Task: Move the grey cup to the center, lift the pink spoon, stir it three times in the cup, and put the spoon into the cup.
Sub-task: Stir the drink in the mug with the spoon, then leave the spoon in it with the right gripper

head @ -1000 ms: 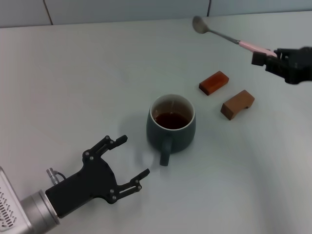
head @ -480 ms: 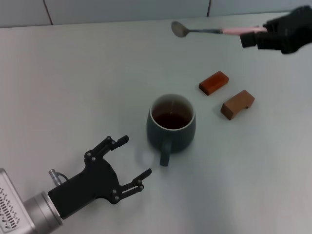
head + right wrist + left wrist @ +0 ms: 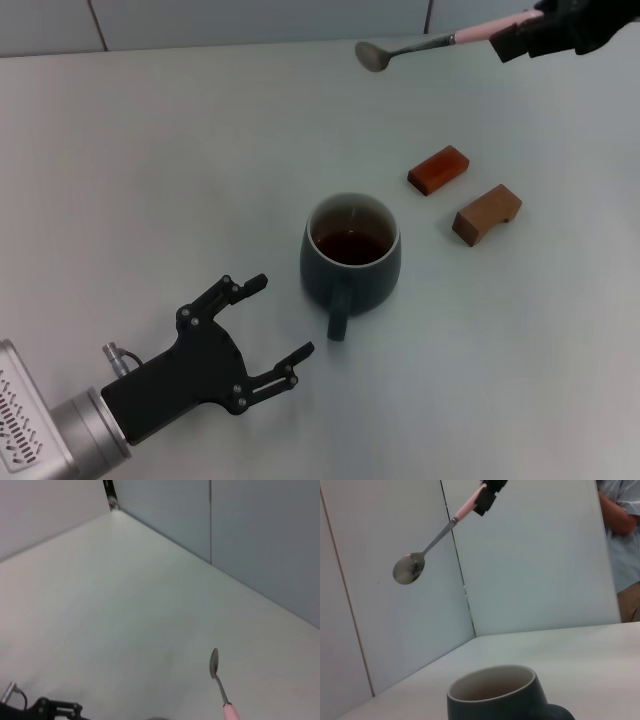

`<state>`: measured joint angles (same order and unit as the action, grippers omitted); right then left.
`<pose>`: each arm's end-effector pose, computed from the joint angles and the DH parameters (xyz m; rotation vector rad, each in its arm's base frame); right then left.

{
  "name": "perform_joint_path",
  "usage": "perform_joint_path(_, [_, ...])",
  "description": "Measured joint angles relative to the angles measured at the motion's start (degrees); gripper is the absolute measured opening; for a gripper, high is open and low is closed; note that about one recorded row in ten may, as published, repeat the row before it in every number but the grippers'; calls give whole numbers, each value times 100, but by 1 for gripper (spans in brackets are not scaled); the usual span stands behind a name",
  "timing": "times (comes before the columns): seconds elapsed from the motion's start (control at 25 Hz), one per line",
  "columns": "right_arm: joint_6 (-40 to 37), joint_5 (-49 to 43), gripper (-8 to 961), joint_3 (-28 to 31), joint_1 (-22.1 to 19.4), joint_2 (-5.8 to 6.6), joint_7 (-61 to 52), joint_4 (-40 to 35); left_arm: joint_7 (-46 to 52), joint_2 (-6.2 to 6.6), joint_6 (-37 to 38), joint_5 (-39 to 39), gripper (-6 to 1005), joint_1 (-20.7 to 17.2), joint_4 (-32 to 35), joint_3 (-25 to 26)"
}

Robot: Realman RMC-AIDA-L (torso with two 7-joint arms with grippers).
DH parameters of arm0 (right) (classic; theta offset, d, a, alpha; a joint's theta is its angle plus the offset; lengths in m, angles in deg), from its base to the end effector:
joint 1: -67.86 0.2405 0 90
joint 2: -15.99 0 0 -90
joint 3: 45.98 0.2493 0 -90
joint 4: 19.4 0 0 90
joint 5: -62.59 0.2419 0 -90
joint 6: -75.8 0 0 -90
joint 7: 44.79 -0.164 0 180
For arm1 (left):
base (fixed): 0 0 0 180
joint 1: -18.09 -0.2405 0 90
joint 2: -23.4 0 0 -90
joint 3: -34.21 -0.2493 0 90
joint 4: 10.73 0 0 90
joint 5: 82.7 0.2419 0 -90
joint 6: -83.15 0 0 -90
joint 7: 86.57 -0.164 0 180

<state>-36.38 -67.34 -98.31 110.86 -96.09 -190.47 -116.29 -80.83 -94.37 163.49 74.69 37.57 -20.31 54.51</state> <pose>0.0752 0.3735 0.1409 -2.6758 0.7139 0.0012 -0.2976 0.2378 -0.1281 -2.4332 -0.0259 -0.7968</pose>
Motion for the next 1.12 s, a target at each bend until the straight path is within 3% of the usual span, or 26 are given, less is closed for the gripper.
perform_joint_path(0.04, [-220, -259, 111, -23, 275, 19, -100, 28, 0, 0, 0, -4, 851, 3, 0, 0])
perform_joint_path(0.24, [-538, -674, 111, -55, 796, 45, -220, 288, 0, 0, 0, -8, 851, 3, 0, 0])
perform_joint_path(0.56, [-587, -839, 112, -150, 1228, 90, -209, 882, 163, 47, 0, 4, 850, 11, 7, 0])
perform_joint_path(0.84, [-745, -847, 111, -215, 1813, 348, -204, 1747, 188, 53, -7, 12, 850, 14, 9, 0])
perform_joint_path(1.12, [-789, -972, 111, -499, 2120, 418, -177, 2340, 283, 53, -8, 12, 851, 16, 46, 0])
